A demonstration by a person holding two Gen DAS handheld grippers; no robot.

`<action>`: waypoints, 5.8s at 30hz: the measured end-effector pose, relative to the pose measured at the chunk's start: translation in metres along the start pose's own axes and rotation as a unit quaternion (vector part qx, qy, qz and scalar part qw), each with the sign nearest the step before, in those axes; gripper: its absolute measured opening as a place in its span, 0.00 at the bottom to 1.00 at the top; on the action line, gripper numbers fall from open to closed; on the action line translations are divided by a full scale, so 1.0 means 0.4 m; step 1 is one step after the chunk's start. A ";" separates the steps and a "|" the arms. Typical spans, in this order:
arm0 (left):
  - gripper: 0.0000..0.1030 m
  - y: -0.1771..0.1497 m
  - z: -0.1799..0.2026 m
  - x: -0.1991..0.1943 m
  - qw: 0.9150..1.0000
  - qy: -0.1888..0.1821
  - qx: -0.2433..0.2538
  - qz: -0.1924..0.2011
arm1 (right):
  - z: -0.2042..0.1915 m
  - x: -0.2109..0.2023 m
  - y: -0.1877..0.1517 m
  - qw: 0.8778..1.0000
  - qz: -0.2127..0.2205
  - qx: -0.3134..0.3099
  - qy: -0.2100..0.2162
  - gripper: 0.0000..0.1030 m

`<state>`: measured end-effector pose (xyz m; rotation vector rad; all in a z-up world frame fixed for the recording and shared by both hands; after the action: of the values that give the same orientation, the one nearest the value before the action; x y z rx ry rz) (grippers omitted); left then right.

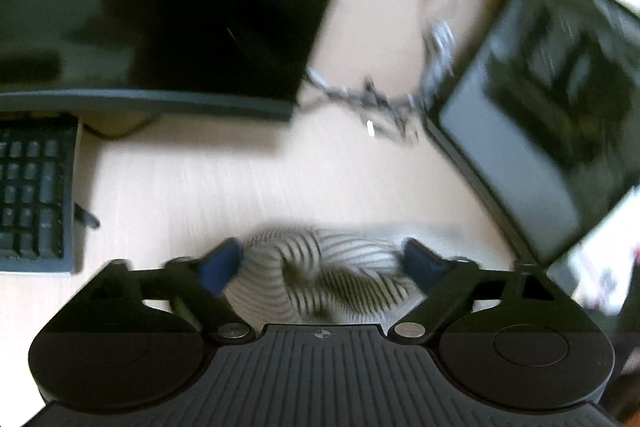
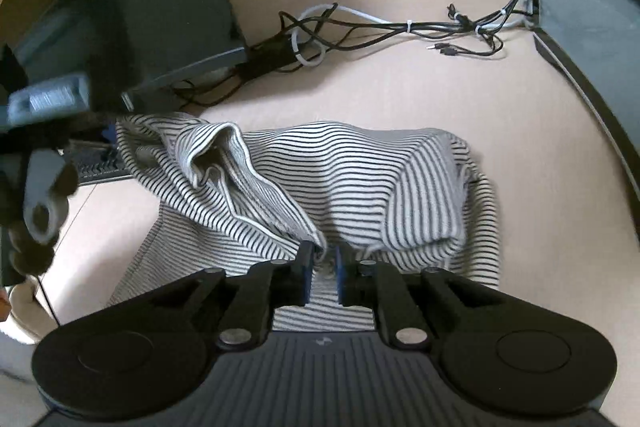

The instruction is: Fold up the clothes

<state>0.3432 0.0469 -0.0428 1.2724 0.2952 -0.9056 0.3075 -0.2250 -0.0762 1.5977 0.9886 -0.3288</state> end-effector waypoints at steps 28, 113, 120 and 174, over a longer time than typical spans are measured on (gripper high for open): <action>0.69 -0.078 -0.086 0.082 0.972 -0.047 -0.210 -0.091 | 0.109 0.115 0.041 0.995 -0.037 0.090 0.007 0.37; 1.00 -0.079 -0.014 0.136 0.986 -0.122 -0.078 -0.078 | 0.003 0.066 0.014 0.998 0.038 0.036 -0.033 1.00; 1.00 -0.007 0.009 0.223 0.993 -0.092 -0.039 -0.057 | 0.007 0.050 0.007 0.999 0.009 0.039 0.006 1.00; 1.00 -0.015 0.085 0.129 0.990 -0.127 -0.065 -0.019 | 0.069 -0.011 0.024 0.994 -0.031 0.028 -0.102 1.00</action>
<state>0.3621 -0.0057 -0.0696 1.0219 0.1736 -1.0534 0.3203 -0.2517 -0.0747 1.5523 0.8784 -0.5560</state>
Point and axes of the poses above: each gripper's, at about its wrist camera, not at the fingertips, and x roughly the way its jaws point, z to its right, y to its top, the point moved 5 cm from there along x, roughly the way its jaws point, and after that the axes turned 1 degree about z, right-handed, at the moved point
